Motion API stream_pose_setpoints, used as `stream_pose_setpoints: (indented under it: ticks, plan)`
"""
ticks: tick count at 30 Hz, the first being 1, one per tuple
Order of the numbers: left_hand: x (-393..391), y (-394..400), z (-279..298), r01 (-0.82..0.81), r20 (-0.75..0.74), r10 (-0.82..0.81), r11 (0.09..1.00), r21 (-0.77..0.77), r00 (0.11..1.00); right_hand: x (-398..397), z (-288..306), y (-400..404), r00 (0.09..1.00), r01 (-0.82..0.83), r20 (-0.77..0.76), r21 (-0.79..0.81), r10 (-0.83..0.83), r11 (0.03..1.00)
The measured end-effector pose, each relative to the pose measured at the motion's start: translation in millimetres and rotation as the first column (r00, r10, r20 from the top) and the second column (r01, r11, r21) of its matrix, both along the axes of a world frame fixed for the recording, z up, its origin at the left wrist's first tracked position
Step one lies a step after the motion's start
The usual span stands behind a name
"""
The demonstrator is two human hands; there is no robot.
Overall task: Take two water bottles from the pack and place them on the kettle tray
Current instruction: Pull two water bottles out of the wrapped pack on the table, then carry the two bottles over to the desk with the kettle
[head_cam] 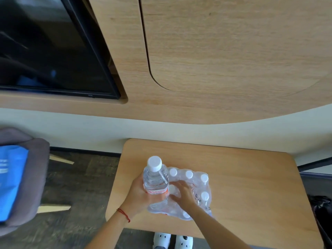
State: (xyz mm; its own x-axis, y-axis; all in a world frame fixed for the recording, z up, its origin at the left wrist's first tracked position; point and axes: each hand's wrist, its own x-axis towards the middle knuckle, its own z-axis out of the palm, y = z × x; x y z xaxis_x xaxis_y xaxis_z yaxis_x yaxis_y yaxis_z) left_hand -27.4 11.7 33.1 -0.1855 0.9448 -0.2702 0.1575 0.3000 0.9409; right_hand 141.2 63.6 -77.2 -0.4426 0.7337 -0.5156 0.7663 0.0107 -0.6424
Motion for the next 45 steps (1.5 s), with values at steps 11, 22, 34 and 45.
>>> stream_pose_setpoints:
  ticks: [11, 22, 34, 45]
  plan:
    - [-4, -1, 1, 0.000, -0.003, 0.000, 1.000, 0.005, 1.000, 7, 6, 7, 0.964, -0.259, 0.121, 0.197, 0.238, 0.946]
    - [-10, 12, 54, 0.070, 0.059, -0.073, 0.996, 0.063, 0.996, 40, 179, 8, 0.871, 0.310, -0.468, 0.285, -0.150, 0.907]
    - [45, 56, 154, 0.400, 0.144, -0.435, 0.891, 0.216, 0.889, 93, 309, 4, 0.520, 0.733, -0.764, 0.169, -0.382, 0.660]
    - [229, 39, 177, 0.684, 0.048, -0.709, 0.693, 0.228, 0.703, 260, 340, -101, 0.234, 0.948, -0.833, 0.082, -0.501, 0.307]
